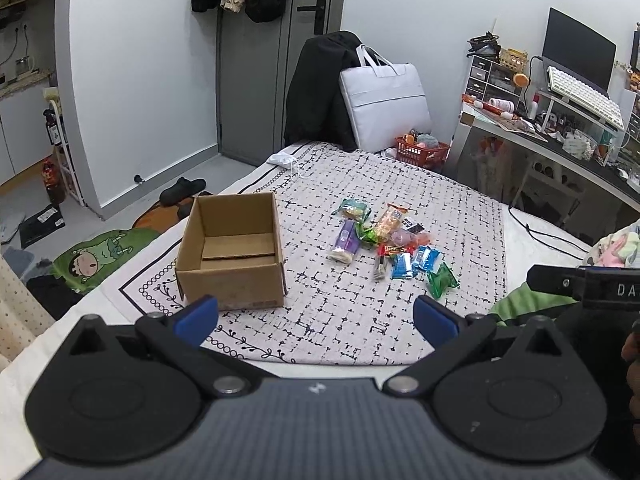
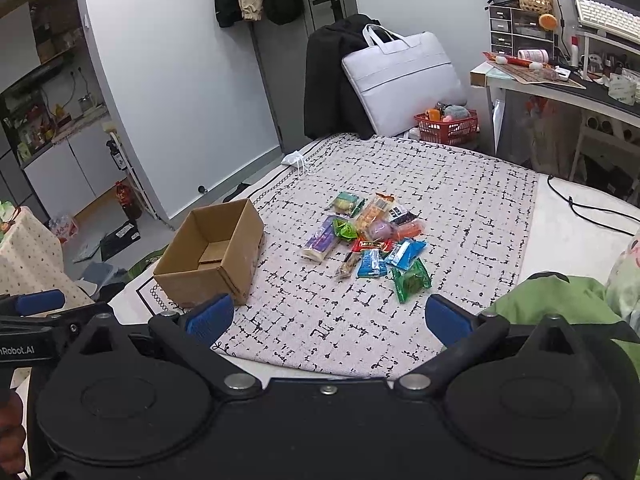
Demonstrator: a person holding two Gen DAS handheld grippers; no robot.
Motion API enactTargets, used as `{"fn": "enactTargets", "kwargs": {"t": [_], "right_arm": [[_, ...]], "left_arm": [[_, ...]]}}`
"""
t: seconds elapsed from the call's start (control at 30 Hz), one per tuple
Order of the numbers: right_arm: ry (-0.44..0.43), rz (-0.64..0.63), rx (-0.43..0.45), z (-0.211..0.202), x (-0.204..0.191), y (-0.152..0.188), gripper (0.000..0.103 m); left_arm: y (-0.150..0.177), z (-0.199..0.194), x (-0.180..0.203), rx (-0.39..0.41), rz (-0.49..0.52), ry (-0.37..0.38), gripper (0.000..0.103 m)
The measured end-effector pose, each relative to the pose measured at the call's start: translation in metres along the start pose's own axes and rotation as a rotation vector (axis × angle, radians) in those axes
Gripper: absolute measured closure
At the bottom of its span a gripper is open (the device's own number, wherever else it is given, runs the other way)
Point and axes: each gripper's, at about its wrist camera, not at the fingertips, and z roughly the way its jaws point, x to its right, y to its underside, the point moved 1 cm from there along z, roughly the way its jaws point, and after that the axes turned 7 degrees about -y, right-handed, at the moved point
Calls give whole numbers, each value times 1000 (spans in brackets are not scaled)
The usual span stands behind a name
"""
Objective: Organize snacks
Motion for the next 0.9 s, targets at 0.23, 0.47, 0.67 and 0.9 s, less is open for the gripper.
{"fn": "enactTargets", "kwargs": {"t": [0.23,0.47,0.67,0.9], "right_arm": [[-5,-11,14,-6,-4,-3,0],[-6,-27,18,-8,-9,-5,0],[0,-46,25,-12,-13,-5,0],[8,-80,48,-19,-18,-9,0]], "left_arm": [[-2,-6,0,17,-3,0,0],[-5,-9,-2,24,-7,1,0],[-5,-11,-2,25,-8,7,0],[-8,-17,2,39,-4,12,0]]}}
